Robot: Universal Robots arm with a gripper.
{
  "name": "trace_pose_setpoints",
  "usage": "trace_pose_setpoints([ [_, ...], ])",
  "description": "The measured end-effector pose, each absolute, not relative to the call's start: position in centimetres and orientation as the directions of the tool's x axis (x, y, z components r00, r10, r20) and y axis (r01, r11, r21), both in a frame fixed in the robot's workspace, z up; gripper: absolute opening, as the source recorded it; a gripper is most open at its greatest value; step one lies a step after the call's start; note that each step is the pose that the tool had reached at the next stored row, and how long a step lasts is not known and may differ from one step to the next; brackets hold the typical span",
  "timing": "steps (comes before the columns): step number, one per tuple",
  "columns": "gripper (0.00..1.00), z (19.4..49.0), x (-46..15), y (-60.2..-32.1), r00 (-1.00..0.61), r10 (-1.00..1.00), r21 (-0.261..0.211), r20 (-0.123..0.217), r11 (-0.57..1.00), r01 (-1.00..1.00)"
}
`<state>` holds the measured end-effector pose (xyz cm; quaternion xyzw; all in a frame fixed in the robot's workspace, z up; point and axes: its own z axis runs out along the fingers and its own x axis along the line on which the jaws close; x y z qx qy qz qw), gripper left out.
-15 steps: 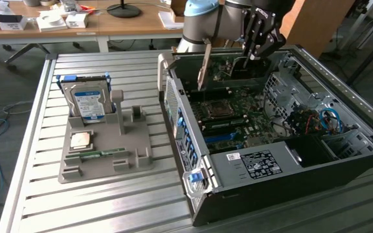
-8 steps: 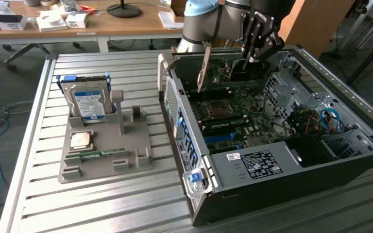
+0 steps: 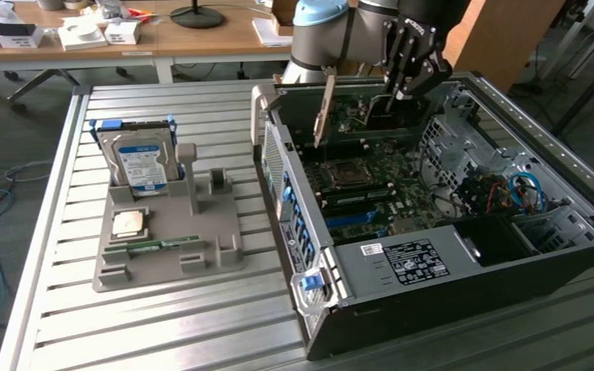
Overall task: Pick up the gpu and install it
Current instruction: 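Insert the gpu into the slot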
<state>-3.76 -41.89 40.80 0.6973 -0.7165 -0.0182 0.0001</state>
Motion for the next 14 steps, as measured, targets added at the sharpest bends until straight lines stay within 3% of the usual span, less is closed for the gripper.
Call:
trace_pose_setpoints([
  [14,0.26,40.80,-2.94,-41.89,-0.028,-0.999,0.026,-0.025,0.027,-0.999],
])
